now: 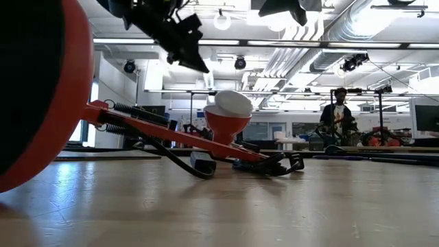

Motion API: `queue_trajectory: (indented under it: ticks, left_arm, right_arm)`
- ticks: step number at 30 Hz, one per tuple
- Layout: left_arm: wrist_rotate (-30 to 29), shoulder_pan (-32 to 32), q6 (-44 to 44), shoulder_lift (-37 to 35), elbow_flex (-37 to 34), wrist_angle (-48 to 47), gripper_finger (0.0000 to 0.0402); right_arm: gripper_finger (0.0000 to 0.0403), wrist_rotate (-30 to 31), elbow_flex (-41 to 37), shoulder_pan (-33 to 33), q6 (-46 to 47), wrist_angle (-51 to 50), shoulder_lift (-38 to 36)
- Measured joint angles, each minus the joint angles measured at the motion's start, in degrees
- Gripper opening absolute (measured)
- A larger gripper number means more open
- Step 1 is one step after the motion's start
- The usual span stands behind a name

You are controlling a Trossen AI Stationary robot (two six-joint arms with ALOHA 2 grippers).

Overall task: Screw lightbulb
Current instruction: Remove the lightbulb from the red lamp

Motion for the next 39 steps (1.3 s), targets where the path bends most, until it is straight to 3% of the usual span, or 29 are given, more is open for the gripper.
queue_trajectory:
  ticks: [6, 11, 14, 17, 23, 28, 32, 39]
  left_arm:
    - [4.37, -0.31, -6.44, 1.2, -0.14, -11.33, 0.0]
    - [7.33, -1.55, -9.7, 1.23, -3.29, -10.67, 0.0]
    - [7.73, -2.34, -14.09, 1.24, -7.24, -5.07, 0.0]
    - [7.74, -2.73, -17.65, 1.64, -10.44, 1.44, 0.0]
    - [6.89, -2.52, -24.75, 1.75, -10.81, -0.36, 0.0]
    - [6.19, -2.94, -28.26, 3.98, -10.81, 4.89, 0.0]
    - [6.13, -2.9, -31.87, 3.99, -10.81, 5.91, 0.0]
    - [6.08, -2.16, -30.68, -1.41, -10.75, 3.8, 0.0012]
  right_arm:
    - [0.0, 2.63, 0.0, 0.2, -0.15, -4.53, 0.19]
    - [0.0, 3.42, -0.07, -2.24, 1.5, -15.91, 3.33]
    - [0.0, 2.37, -0.07, -4.76, -0.26, -17.06, 6.88]
    - [0.0, -1.09, -0.07, -8.49, -3.96, -13.61, 11.72]
    - [0.0, -13.31, -0.12, -17.11, -6.4, -9.51, 21.04]
    - [0.0, -18.87, -0.09, -18.01, -6.99, -4.89, 24.82]
    - [0.0, -18.56, -0.17, -17.01, -8.75, -4.45, 23.64]
    - [0.0004, -15.2, -0.02, -18.28, -14.51, -7.33, 15.97]
